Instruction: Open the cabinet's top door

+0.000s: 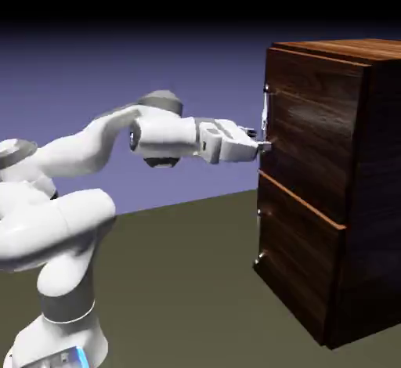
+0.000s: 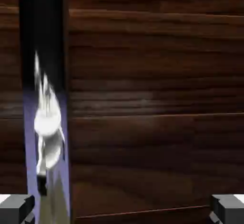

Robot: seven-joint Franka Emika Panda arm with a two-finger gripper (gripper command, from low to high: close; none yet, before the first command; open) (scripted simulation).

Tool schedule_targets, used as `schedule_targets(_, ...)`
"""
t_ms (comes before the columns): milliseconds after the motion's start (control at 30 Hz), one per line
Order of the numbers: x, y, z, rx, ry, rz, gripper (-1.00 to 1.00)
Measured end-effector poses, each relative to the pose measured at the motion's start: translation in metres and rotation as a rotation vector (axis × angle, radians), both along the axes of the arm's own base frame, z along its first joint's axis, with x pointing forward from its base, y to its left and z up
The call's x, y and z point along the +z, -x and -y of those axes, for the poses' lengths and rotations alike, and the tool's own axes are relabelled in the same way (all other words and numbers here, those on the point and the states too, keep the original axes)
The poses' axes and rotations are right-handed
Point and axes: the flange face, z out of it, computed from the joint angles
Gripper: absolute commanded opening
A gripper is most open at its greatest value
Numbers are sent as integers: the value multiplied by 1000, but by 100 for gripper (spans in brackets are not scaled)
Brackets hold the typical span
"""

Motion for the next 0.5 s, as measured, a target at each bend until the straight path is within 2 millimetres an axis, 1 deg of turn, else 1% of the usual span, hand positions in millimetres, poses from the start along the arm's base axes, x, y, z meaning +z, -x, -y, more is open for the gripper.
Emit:
schedule_targets(133,0,-41,2,0,1,1,0)
schedule_targets(167,0,-50,3,0,0,0,-100)
schedule_targets(233,0,-50,3,0,0,0,-100)
schedule_targets(367,0,-20,20,120,0,1,-100)
schedule_targets(500,0,5,38,225,0,0,-100)
